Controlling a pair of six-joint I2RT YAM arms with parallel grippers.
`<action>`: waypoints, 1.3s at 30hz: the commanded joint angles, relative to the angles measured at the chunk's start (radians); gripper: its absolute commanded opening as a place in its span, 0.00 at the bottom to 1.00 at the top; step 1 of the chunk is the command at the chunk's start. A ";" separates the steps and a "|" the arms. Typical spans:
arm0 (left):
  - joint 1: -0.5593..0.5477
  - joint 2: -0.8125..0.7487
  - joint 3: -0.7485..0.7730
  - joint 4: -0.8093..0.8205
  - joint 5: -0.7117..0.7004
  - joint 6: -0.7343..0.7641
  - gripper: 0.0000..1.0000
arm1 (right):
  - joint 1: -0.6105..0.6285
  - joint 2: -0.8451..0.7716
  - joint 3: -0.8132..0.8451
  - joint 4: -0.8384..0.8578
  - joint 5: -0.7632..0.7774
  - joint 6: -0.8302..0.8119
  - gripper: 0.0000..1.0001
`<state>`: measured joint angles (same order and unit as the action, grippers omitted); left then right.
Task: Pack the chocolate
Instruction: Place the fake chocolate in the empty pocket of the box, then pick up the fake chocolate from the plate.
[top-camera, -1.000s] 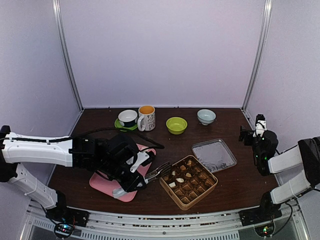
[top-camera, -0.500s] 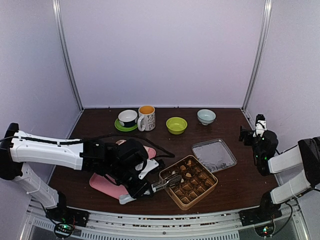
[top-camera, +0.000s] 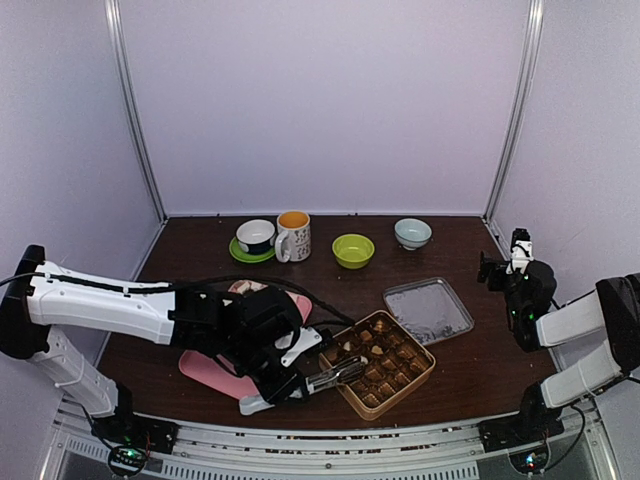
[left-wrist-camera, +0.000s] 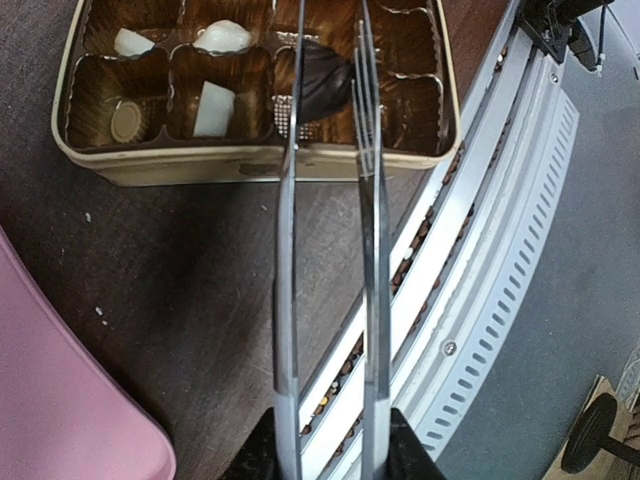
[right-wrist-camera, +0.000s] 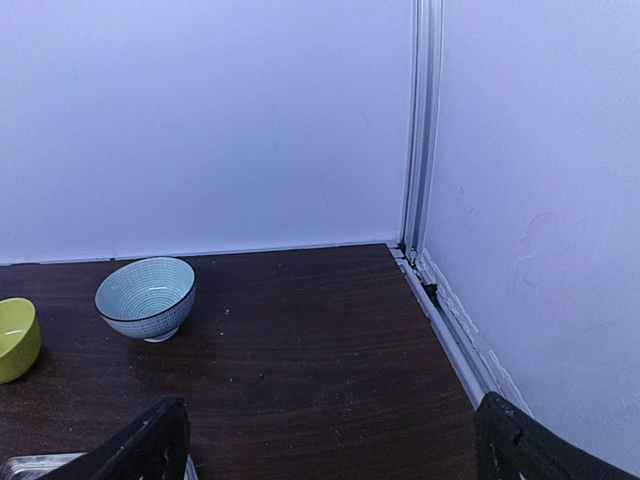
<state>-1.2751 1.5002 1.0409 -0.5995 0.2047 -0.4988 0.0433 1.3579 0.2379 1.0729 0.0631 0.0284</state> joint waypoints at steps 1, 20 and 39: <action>-0.008 0.003 0.023 0.040 -0.003 0.005 0.32 | -0.001 0.001 0.014 0.013 -0.003 -0.005 1.00; -0.015 -0.166 -0.041 0.066 -0.160 -0.049 0.43 | -0.002 0.001 0.014 0.012 -0.003 -0.005 1.00; 0.230 -0.533 -0.302 -0.014 -0.328 -0.199 0.32 | -0.001 0.002 0.015 0.013 -0.004 -0.005 1.00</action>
<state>-1.0977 1.0195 0.7639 -0.6113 -0.1020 -0.6769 0.0437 1.3579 0.2379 1.0729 0.0631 0.0284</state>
